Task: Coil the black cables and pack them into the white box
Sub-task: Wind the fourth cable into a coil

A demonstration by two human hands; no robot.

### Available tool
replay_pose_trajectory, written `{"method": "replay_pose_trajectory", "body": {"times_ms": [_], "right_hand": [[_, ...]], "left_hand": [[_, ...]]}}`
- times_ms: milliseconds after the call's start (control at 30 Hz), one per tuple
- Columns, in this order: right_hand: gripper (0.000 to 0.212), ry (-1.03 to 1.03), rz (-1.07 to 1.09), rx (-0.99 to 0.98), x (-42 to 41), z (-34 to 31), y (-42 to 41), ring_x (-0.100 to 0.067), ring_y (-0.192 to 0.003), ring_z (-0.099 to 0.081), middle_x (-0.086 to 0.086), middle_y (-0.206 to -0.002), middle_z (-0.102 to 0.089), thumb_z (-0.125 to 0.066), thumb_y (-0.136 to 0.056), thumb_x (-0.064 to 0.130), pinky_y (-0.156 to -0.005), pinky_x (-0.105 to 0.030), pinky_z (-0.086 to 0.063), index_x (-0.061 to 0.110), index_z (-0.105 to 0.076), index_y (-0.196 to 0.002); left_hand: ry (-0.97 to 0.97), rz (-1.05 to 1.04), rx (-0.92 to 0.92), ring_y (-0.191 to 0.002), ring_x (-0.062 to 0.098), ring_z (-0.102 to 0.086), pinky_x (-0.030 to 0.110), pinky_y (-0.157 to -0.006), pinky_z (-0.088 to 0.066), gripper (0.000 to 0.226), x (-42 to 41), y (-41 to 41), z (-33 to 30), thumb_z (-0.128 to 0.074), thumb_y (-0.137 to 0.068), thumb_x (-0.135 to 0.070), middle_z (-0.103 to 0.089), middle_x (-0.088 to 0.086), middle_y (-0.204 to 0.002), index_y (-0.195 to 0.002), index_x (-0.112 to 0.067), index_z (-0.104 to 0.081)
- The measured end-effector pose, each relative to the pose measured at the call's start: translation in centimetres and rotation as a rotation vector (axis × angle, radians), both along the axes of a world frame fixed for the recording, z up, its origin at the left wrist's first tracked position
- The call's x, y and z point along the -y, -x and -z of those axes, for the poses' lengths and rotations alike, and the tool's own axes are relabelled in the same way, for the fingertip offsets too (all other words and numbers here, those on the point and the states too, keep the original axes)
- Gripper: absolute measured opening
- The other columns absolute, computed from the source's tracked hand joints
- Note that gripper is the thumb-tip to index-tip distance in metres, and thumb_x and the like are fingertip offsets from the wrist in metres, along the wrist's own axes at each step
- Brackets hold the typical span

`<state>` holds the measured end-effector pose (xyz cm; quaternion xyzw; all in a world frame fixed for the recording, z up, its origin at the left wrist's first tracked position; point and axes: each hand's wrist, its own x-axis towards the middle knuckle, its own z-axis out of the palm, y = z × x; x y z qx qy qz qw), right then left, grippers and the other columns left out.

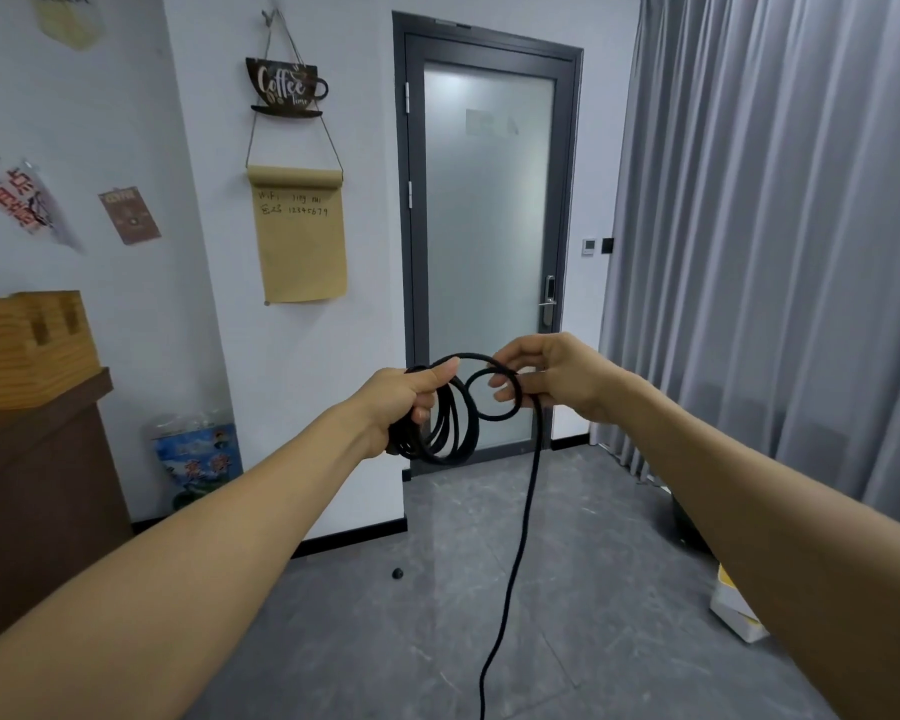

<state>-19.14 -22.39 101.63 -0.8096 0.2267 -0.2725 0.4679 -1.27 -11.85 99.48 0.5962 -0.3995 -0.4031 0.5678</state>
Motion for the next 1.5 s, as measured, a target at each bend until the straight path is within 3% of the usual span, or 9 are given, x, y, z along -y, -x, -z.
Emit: {"method": "replay_pose_trajectory", "body": {"times_ms": [167, 300, 467, 733, 933, 1200, 1333, 1400, 1500], "right_hand": [[0.022, -0.096, -0.050, 0.069, -0.1, -0.2, 0.1, -0.013, -0.076, -0.067, -0.004, -0.087, -0.069, -0.051, -0.091, -0.005, -0.084, -0.033, -0.054, 0.012, -0.065, -0.094], [0.020, -0.215, -0.062, 0.180, 0.3, 0.3, 0.5, -0.006, -0.070, -0.064, 0.001, -0.079, -0.071, -0.049, -0.093, 0.000, -0.064, -0.018, -0.052, 0.012, -0.064, -0.097], [0.024, -0.115, 0.001, 0.217, 1.2, 0.3, 1.8, -0.005, -0.064, -0.052, 0.004, -0.075, -0.072, -0.050, -0.093, 0.000, -0.058, -0.019, -0.037, 0.018, -0.067, -0.089], [0.017, -0.287, -0.094, 0.221, -0.6, 0.4, 1.4, -0.005, -0.045, -0.039, -0.007, -0.070, -0.068, -0.041, -0.096, -0.002, -0.040, -0.013, -0.029, 0.003, -0.055, -0.090], [0.020, -0.272, -0.099, 0.178, -2.2, 1.5, -0.1, -0.007, -0.050, -0.038, -0.002, -0.060, -0.048, -0.045, -0.095, -0.001, -0.042, -0.014, -0.031, 0.004, -0.063, -0.087], [0.017, -0.095, 0.042, 0.135, -2.8, 1.4, -0.8, -0.011, -0.056, -0.036, -0.009, -0.068, -0.047, -0.051, -0.095, 0.006, -0.051, -0.020, -0.033, -0.003, -0.065, -0.093], [0.041, -0.429, 0.020, 0.201, -2.7, 1.0, -0.4, -0.016, -0.062, -0.048, -0.010, -0.082, -0.063, -0.041, -0.099, 0.036, -0.052, -0.024, -0.036, 0.003, -0.064, -0.095], [0.049, -0.337, 0.029, 0.097, -2.7, 1.1, -0.3, -0.016, -0.065, -0.048, -0.007, -0.084, -0.063, -0.044, -0.094, 0.048, -0.054, -0.025, -0.038, 0.004, -0.065, -0.097], [0.041, 0.010, 0.113, -0.020, -3.0, 1.6, -0.6, -0.011, -0.054, -0.044, -0.003, -0.073, -0.057, -0.047, -0.097, 0.037, -0.048, -0.019, -0.039, 0.000, -0.065, -0.094]], "left_hand": [[-0.026, 0.040, -0.038, -0.038, 0.004, -0.030, 0.021, -0.050, -0.025, 0.044, -0.1, 0.1, -0.3, -0.070, -0.071, -0.051, -0.029, -0.012, -0.044, -0.061, -0.023, -0.037], [-0.040, 0.077, -0.085, -0.038, 0.004, -0.031, 0.020, -0.054, -0.023, 0.045, -0.2, 0.6, -0.3, -0.071, -0.059, -0.055, -0.029, -0.012, -0.043, -0.061, -0.022, -0.040], [-0.088, 0.072, -0.095, -0.039, 0.003, -0.033, 0.019, -0.055, -0.024, 0.046, -0.2, 0.6, -0.2, -0.073, -0.058, -0.056, -0.031, -0.012, -0.044, -0.061, -0.022, -0.042], [-0.103, 0.010, -0.136, -0.041, 0.004, -0.038, 0.011, -0.034, -0.033, 0.044, 0.0, 3.2, -0.8, -0.064, -0.079, -0.057, -0.039, -0.010, -0.047, -0.062, -0.021, -0.045], [-0.097, -0.012, -0.038, -0.049, 0.008, -0.041, 0.012, -0.033, -0.034, 0.042, 0.0, 4.6, -0.6, -0.062, -0.079, -0.060, -0.043, -0.003, -0.060, -0.067, -0.021, -0.056], [-0.080, 0.045, -0.012, -0.036, 0.005, -0.040, 0.010, -0.033, -0.031, 0.043, -0.6, 5.3, -0.5, -0.059, -0.083, -0.055, -0.040, -0.005, -0.051, -0.072, -0.014, -0.054], [-0.061, -0.011, 0.081, -0.041, 0.006, -0.037, 0.015, -0.034, -0.031, 0.046, -0.5, 4.2, -0.5, -0.063, -0.076, -0.059, -0.038, -0.009, -0.048, -0.093, -0.016, -0.058], [-0.055, -0.045, 0.105, -0.047, 0.008, -0.036, 0.018, -0.041, -0.032, 0.043, -0.5, 3.9, -0.4, -0.067, -0.074, -0.057, -0.038, -0.007, -0.052, -0.079, -0.016, -0.055], [-0.065, -0.047, 0.083, -0.046, 0.009, -0.035, 0.019, -0.038, -0.032, 0.041, -0.4, 3.9, -0.4, -0.071, -0.076, -0.049, -0.037, -0.005, -0.054, -0.062, -0.018, -0.047]]}}
